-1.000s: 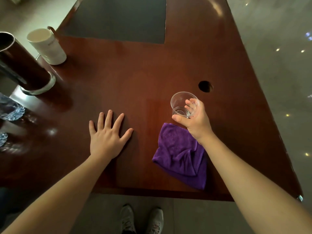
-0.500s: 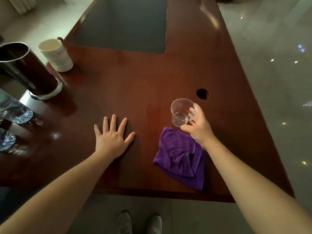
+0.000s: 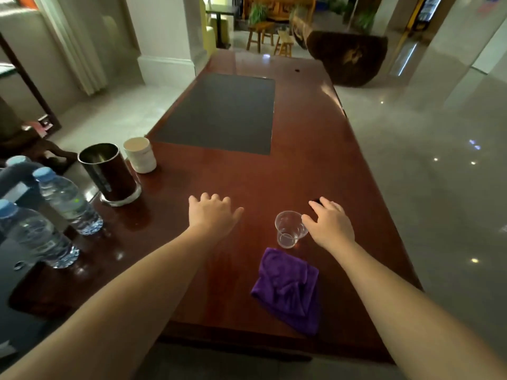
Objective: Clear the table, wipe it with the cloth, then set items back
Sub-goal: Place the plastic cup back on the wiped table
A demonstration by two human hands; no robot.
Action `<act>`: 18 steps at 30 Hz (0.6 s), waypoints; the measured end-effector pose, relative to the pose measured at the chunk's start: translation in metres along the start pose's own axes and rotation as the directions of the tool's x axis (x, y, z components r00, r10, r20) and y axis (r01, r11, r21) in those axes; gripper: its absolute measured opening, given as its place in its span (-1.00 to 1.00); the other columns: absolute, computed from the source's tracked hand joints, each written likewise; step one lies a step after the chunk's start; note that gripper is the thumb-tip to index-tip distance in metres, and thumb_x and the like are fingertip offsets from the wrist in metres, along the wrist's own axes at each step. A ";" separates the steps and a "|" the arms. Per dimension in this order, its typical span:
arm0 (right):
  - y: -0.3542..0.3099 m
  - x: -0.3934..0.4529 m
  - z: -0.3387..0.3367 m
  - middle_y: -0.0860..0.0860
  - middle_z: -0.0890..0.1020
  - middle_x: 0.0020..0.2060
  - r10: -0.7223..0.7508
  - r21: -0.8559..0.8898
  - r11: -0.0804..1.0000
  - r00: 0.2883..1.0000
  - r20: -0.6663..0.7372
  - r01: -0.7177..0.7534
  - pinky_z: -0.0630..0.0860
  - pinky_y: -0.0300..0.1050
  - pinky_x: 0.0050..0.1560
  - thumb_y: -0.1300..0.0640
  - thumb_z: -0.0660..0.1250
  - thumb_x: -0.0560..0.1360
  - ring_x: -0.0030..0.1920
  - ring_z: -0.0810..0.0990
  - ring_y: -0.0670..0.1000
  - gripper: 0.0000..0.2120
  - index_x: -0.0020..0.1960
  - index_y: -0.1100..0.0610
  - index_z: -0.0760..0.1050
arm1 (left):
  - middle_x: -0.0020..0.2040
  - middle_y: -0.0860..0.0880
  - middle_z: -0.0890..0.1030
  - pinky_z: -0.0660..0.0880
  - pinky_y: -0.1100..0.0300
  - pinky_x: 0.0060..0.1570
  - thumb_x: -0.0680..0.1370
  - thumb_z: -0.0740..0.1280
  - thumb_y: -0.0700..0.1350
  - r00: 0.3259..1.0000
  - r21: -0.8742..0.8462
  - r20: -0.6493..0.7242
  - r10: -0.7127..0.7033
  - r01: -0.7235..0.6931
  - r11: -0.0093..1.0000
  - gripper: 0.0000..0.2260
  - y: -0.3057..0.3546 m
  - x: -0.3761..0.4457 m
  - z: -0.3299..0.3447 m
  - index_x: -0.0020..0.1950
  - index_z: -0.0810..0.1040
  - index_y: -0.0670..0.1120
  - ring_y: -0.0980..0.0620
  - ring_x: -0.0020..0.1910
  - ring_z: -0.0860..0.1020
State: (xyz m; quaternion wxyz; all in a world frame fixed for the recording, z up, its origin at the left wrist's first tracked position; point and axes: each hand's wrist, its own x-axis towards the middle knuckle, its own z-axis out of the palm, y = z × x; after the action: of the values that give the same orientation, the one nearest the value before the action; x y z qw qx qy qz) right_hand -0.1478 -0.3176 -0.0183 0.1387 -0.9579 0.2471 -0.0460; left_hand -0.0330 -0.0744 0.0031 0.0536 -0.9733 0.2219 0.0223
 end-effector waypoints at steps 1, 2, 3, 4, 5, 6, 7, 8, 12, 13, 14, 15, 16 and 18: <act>-0.009 0.003 -0.005 0.04 0.31 0.50 -0.024 -0.006 1.000 1.000 -0.018 0.024 0.23 0.04 0.40 -0.16 0.18 0.55 0.49 0.21 0.13 -0.47 0.47 0.01 0.36 | 0.25 -0.05 0.56 0.31 -0.12 0.26 0.61 -0.02 0.31 1.000 -0.002 -0.027 -0.011 0.011 1.000 -0.47 -0.003 -0.003 -0.008 0.28 0.50 -0.01 -0.11 0.28 0.45; -0.019 0.006 -0.008 0.05 0.32 0.49 -0.055 -0.013 0.998 0.998 -0.039 0.054 0.23 0.04 0.40 -0.16 0.20 0.54 0.48 0.22 0.13 -0.47 0.45 0.01 0.38 | 0.23 -0.05 0.56 0.33 -0.10 0.23 0.61 -0.01 0.30 0.998 -0.006 -0.053 -0.027 0.026 1.000 -0.47 -0.007 -0.006 -0.015 0.27 0.51 -0.01 -0.11 0.26 0.46; -0.030 0.009 -0.011 0.05 0.34 0.49 -0.085 -0.019 0.996 0.995 -0.055 0.084 0.23 0.03 0.40 -0.16 0.22 0.53 0.47 0.22 0.13 -0.47 0.44 0.01 0.40 | 0.21 -0.05 0.57 0.33 -0.08 0.21 0.61 0.01 0.30 0.996 -0.014 -0.073 -0.050 0.050 0.999 -0.48 -0.013 -0.011 -0.020 0.25 0.51 -0.02 -0.10 0.24 0.47; -0.042 0.011 -0.013 0.05 0.34 0.48 -0.113 -0.022 0.993 0.992 -0.060 0.112 0.22 0.03 0.40 -0.16 0.24 0.52 0.47 0.22 0.12 -0.47 0.43 0.01 0.41 | 0.20 -0.05 0.57 0.34 -0.08 0.20 0.61 0.02 0.30 0.993 -0.024 -0.088 -0.082 0.080 0.996 -0.49 -0.021 -0.016 -0.023 0.24 0.52 -0.02 -0.10 0.23 0.47; -0.056 0.013 -0.014 0.04 0.34 0.48 -0.140 -0.021 0.990 0.988 -0.057 0.139 0.22 0.02 0.40 -0.16 0.24 0.51 0.48 0.22 0.12 -0.48 0.42 0.01 0.42 | 0.19 -0.05 0.58 0.34 -0.07 0.19 0.60 0.03 0.30 0.988 -0.031 -0.102 -0.119 0.117 0.993 -0.50 -0.030 -0.023 -0.026 0.23 0.53 -0.02 -0.11 0.22 0.48; -0.069 0.015 -0.013 0.04 0.34 0.49 -0.166 -0.019 0.986 0.985 -0.051 0.165 0.21 0.02 0.40 -0.17 0.24 0.51 0.48 0.21 0.11 -0.47 0.42 0.01 0.42 | 0.18 -0.05 0.58 0.35 -0.07 0.18 0.60 0.04 0.30 0.980 -0.035 -0.116 -0.159 0.155 0.987 -0.50 -0.041 -0.029 -0.027 0.22 0.54 -0.02 -0.11 0.21 0.49; -0.084 0.017 -0.012 0.03 0.34 0.49 -0.192 -0.017 0.981 0.980 -0.045 0.191 0.20 0.01 0.40 -0.18 0.23 0.51 0.48 0.21 0.11 -0.47 0.42 0.01 0.43 | 0.17 -0.05 0.59 0.35 -0.07 0.17 0.60 0.05 0.30 0.972 -0.035 -0.130 -0.198 0.195 0.980 -0.50 -0.053 -0.036 -0.028 0.21 0.54 -0.03 -0.11 0.21 0.49; -0.098 0.018 -0.009 0.03 0.34 0.49 -0.217 -0.012 0.976 0.975 -0.037 0.217 0.19 0.00 0.41 -0.20 0.22 0.52 0.48 0.20 0.10 -0.47 0.42 0.01 0.43 | 0.17 -0.06 0.59 0.36 -0.07 0.17 0.59 0.06 0.30 0.961 -0.033 -0.144 -0.236 0.233 0.972 -0.49 -0.067 -0.043 -0.029 0.21 0.55 -0.03 -0.11 0.21 0.49; -0.164 0.023 0.005 0.03 0.35 0.48 -0.330 0.023 0.944 0.944 0.016 0.329 0.17 -0.03 0.42 -0.24 0.22 0.52 0.49 0.21 0.10 -0.45 0.42 0.01 0.43 | 0.19 -0.05 0.60 0.37 -0.05 0.18 0.58 0.09 0.30 0.908 -0.042 -0.207 -0.363 0.363 0.931 -0.49 -0.129 -0.076 -0.026 0.22 0.56 -0.03 -0.10 0.26 0.48; -0.181 0.024 0.009 0.04 0.35 0.48 -0.356 0.037 0.934 0.934 0.031 0.355 0.18 -0.04 0.42 -0.24 0.23 0.52 0.49 0.21 0.10 -0.44 0.42 0.02 0.42 | 0.21 -0.04 0.59 0.37 -0.05 0.19 0.58 0.10 0.30 0.891 -0.057 -0.222 -0.395 0.393 0.918 -0.50 -0.144 -0.084 -0.025 0.24 0.55 -0.03 -0.10 0.29 0.46; -0.197 0.023 0.013 0.04 0.35 0.48 -0.379 0.061 0.925 0.924 0.047 0.376 0.19 -0.03 0.41 -0.24 0.25 0.51 0.49 0.22 0.09 -0.43 0.43 0.03 0.41 | 0.24 -0.04 0.58 0.36 -0.07 0.21 0.58 0.10 0.30 0.872 -0.077 -0.234 -0.430 0.424 0.902 -0.50 -0.158 -0.093 -0.023 0.26 0.54 -0.02 -0.10 0.31 0.45; -0.216 0.022 0.018 0.05 0.36 0.47 -0.402 0.095 0.914 0.914 0.062 0.395 0.21 -0.03 0.41 -0.24 0.26 0.51 0.48 0.23 0.09 -0.41 0.44 0.04 0.39 | 0.27 -0.04 0.57 0.35 -0.08 0.24 0.58 0.11 0.29 0.849 -0.099 -0.244 -0.468 0.458 0.883 -0.51 -0.174 -0.104 -0.021 0.28 0.52 -0.01 -0.10 0.33 0.44; -0.229 0.022 0.021 0.05 0.36 0.47 -0.412 0.138 0.906 0.908 0.076 0.399 0.23 -0.02 0.40 -0.24 0.28 0.50 0.48 0.24 0.08 -0.39 0.45 0.05 0.37 | 0.29 -0.04 0.55 0.34 -0.09 0.26 0.57 0.13 0.28 0.829 -0.122 -0.258 -0.496 0.482 0.868 -0.52 -0.184 -0.112 -0.020 0.30 0.50 0.00 -0.10 0.35 0.43; -0.259 0.018 0.028 0.04 0.37 0.46 -0.435 0.240 0.885 0.892 0.119 0.399 0.25 -0.03 0.39 -0.24 0.33 0.48 0.46 0.28 0.08 -0.35 0.46 0.06 0.35 | 0.29 -0.05 0.55 0.34 -0.08 0.26 0.57 0.16 0.26 0.774 -0.168 -0.297 -0.559 0.534 0.828 -0.53 -0.207 -0.130 -0.017 0.31 0.49 -0.01 -0.11 0.34 0.43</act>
State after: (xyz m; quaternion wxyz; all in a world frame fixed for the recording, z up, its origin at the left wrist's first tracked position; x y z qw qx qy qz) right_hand -0.0088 -0.1021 0.0294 0.2462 -0.9689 0.0156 -0.0188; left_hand -0.0594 0.1652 0.0485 -0.0166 -0.9862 -0.0657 -0.1513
